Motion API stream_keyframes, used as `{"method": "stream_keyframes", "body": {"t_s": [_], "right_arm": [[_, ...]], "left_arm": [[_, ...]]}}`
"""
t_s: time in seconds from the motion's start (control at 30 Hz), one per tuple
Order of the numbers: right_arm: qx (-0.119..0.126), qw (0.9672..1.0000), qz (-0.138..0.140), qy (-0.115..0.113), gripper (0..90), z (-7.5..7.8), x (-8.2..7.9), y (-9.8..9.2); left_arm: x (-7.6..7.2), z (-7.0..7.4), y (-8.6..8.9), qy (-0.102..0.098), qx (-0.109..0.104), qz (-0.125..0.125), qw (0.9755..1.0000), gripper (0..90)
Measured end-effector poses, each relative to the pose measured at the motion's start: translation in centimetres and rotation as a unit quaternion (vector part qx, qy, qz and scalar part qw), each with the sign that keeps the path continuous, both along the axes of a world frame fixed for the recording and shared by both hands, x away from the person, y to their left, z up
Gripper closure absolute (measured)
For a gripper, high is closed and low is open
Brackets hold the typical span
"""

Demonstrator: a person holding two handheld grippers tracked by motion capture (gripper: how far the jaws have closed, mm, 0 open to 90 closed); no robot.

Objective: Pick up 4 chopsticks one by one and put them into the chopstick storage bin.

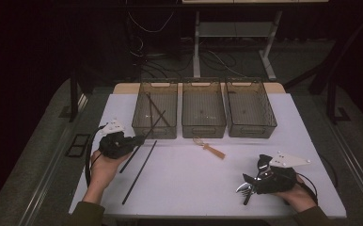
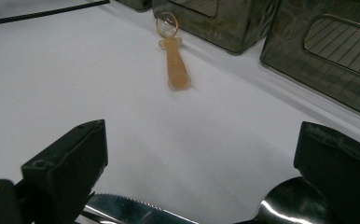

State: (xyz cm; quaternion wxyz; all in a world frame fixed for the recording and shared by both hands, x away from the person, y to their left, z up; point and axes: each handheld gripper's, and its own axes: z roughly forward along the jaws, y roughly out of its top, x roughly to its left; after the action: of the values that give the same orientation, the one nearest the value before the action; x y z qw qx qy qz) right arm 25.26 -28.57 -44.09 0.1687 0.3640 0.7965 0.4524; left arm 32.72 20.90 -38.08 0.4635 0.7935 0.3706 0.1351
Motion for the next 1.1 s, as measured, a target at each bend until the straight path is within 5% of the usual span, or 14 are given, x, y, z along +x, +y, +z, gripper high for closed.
{"method": "stream_keyframes", "body": {"t_s": [0.47, 1.1], "right_arm": [[0.002, 1.0, -0.001, -0.004, 3.0, 0.1, -0.1, 0.0], [0.011, 0.9999, -0.002, -0.012, 3.0, 0.4, -0.3, -0.2]], "left_arm": [[3.4, 1.9, -1.8, -0.006, -0.014, 0.005, 0.9999, 85.7], [10.0, 5.8, -3.3, -0.011, -0.014, 0.037, 0.9991, 85.7]]}}
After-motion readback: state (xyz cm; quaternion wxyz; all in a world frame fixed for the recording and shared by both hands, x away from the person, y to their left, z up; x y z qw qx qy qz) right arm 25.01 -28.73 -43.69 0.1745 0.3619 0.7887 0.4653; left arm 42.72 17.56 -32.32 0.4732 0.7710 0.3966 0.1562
